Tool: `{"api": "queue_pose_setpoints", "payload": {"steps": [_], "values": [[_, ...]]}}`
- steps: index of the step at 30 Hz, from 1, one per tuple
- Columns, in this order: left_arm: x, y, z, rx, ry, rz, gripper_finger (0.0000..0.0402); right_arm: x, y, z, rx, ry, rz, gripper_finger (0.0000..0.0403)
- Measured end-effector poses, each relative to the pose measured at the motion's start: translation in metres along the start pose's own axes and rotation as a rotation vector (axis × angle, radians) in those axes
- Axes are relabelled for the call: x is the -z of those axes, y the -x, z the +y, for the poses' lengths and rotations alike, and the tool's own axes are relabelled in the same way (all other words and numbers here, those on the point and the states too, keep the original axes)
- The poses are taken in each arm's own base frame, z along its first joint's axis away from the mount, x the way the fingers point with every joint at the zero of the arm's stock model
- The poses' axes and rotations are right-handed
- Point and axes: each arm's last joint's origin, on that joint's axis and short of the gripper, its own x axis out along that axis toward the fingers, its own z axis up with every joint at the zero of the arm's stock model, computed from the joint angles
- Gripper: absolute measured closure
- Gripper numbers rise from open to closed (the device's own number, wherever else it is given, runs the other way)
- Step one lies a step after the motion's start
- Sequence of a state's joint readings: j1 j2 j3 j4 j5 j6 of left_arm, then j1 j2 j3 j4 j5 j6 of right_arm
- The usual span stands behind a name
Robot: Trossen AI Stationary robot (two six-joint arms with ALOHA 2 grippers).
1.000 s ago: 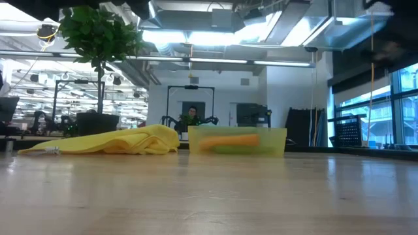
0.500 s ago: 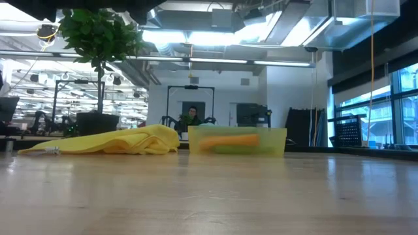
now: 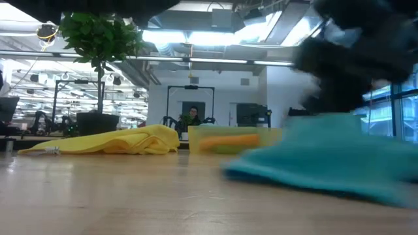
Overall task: Fold microfiber towels
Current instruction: Fold the blue microfiber cloth
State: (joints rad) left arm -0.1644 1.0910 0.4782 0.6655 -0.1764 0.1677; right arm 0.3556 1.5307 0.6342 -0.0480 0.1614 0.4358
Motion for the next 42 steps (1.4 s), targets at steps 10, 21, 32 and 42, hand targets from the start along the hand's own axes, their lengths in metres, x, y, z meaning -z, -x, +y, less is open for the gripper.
{"api": "queue_pose_setpoints", "payload": {"steps": [10,21,32,42], "values": [[0.016,-0.009,-0.004,0.014,-0.111,0.076,0.0271,-0.059,0.008,-0.059,0.091,-0.048,-0.410,0.0266],[0.064,-0.045,-0.046,0.203,-0.129,0.281,0.0271,-0.079,0.047,-0.051,0.054,0.043,-0.627,0.0266],[0.075,-0.133,-0.086,0.414,-0.084,0.715,0.0271,-0.070,0.046,-0.033,0.045,0.112,-0.578,0.0266],[0.100,-0.159,-0.118,0.492,-0.208,0.795,0.0271,-0.069,0.045,-0.032,0.058,0.123,-0.570,0.0266]]}}
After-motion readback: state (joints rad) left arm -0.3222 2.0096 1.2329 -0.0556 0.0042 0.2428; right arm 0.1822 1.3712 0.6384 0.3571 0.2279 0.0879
